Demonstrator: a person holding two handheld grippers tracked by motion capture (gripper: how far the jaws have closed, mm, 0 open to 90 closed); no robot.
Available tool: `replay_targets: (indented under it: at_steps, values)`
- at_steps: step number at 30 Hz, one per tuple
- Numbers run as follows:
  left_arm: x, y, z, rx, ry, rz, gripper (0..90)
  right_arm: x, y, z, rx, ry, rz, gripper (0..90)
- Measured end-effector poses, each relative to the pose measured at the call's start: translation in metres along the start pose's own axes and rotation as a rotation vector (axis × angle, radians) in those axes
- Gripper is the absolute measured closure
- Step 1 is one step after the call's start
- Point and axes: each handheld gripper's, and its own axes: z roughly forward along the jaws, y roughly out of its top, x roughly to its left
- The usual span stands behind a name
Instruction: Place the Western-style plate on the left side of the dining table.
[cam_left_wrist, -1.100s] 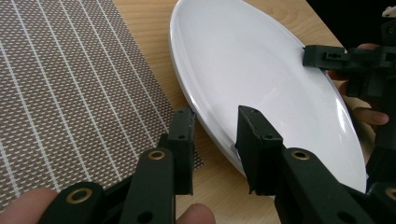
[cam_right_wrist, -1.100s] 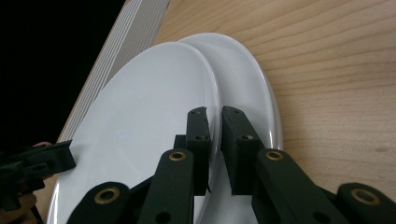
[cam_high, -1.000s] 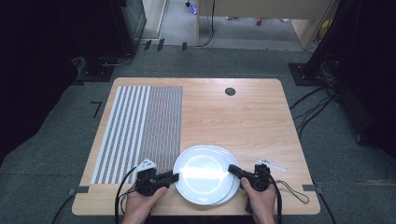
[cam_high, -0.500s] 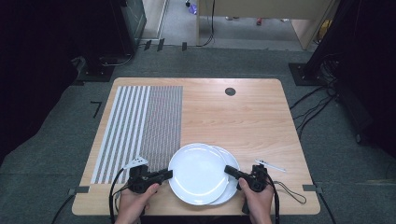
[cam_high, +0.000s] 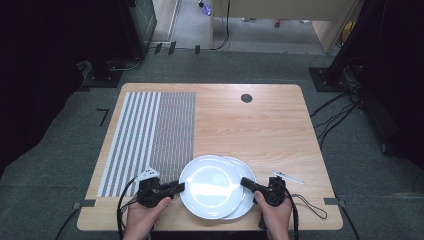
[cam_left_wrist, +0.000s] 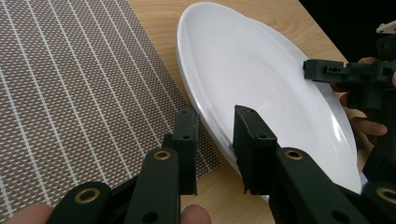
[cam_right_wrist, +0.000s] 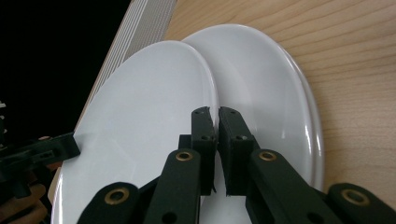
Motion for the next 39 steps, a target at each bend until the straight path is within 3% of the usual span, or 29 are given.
replay_targets:
  at_steps: [10, 18, 25, 32, 35, 39]
  values:
    - [0.004, -0.001, 0.000, -0.005, -0.018, -0.012, 72.2, 0.001, -0.003, 0.005, 0.010, 0.011, 0.027, 79.6]
    - [0.007, -0.002, 0.002, -0.008, -0.028, -0.016, 72.4, 0.005, -0.004, 0.004, -0.025, -0.001, 0.005, 83.2]
    - [0.009, -0.002, 0.002, -0.007, -0.023, -0.033, 72.3, 0.008, -0.004, 0.001, -0.043, 0.020, 0.027, 84.8]
    - [0.010, -0.003, 0.001, -0.016, -0.035, -0.054, 73.2, 0.009, -0.005, 0.000, -0.052, 0.027, 0.080, 86.5]
    - [0.010, -0.002, -0.002, -0.033, -0.051, -0.066, 76.4, 0.008, -0.006, -0.001, -0.067, 0.057, 0.150, 88.4]
    - [0.009, -0.002, -0.002, -0.034, -0.041, -0.077, 76.6, 0.009, -0.006, -0.002, -0.080, 0.057, 0.149, 88.5]
